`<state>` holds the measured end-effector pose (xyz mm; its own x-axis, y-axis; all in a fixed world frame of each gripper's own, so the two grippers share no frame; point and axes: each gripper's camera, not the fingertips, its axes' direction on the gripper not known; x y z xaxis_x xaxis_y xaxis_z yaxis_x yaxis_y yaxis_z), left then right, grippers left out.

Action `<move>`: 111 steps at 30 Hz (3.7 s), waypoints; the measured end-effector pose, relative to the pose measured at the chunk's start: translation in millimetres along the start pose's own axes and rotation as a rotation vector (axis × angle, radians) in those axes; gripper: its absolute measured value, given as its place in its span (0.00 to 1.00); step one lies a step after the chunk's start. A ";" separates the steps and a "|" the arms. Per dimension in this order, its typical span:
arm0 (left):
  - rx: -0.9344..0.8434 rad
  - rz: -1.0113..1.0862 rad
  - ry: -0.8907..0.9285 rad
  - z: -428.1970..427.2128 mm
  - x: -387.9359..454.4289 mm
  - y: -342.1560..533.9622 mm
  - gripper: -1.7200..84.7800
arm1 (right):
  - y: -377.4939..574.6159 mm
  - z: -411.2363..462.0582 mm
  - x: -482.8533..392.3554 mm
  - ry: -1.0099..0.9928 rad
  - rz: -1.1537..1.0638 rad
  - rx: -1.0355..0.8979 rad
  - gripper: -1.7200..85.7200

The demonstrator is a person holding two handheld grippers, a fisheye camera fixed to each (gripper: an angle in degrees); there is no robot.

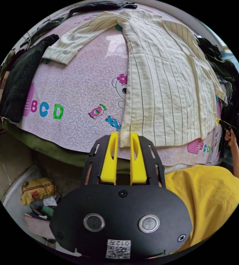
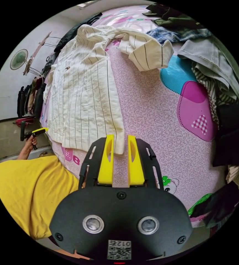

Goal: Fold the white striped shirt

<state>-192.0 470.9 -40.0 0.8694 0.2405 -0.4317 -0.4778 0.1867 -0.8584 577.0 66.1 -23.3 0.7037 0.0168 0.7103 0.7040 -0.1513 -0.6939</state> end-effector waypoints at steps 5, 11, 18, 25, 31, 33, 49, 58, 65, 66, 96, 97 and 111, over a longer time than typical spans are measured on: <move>-0.017 0.096 -0.033 -13.2 12.9 -3.8 0.03 | -4.2 1.8 -7.9 0.057 -0.032 -0.022 0.03; -0.034 0.135 0.002 -31.1 4.9 -9.2 0.02 | -5.7 -11.9 -5.0 0.030 -0.004 -0.018 0.02; -0.111 0.294 -0.013 -61.4 2.6 -13.2 0.02 | 8.3 -24.8 -21.4 0.028 -0.002 -0.037 0.02; -0.173 0.409 -0.014 -85.1 -13.7 -3.8 0.02 | 45.1 -25.3 -55.4 -0.028 0.031 -0.062 0.02; -0.260 0.452 0.034 -96.0 -43.2 6.4 0.02 | 77.5 -12.5 -97.7 -0.035 0.050 -0.121 0.03; -0.262 0.409 0.065 -100.9 -59.4 5.6 0.02 | 83.6 -7.9 -104.4 -0.049 0.091 -0.147 0.03; 0.209 0.399 0.394 -227.0 14.4 -145.8 0.02 | -35.2 -148.8 -133.4 0.057 0.088 0.149 0.05; 0.122 0.460 0.153 -216.5 172.5 -231.8 0.02 | -250.1 -196.5 -150.7 -0.005 -0.096 0.243 0.06; 0.039 0.491 -0.049 -207.9 219.4 -238.6 0.02 | -354.8 -178.6 -207.5 0.140 -0.262 0.150 0.11; 0.053 0.495 -0.064 -210.5 225.3 -235.4 0.02 | -359.1 -176.5 -212.6 0.150 -0.278 0.145 0.11; 0.143 0.528 -0.275 -337.3 294.1 -335.2 0.04 | -178.7 -200.1 -241.5 0.060 -0.370 0.454 0.02; 0.164 0.515 -0.240 -343.2 287.2 -327.9 0.04 | -174.1 -205.8 -240.5 0.049 -0.358 0.470 0.02; 0.367 0.420 0.120 -335.8 166.3 -176.4 0.03 | -132.4 -217.8 -284.6 0.170 -0.449 0.281 0.04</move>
<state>79.1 158.1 -53.5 0.5931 0.2600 -0.7620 -0.7796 0.4221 -0.4627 262.7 -134.0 -107.8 0.3195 -0.1443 0.9366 0.9461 0.1034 -0.3068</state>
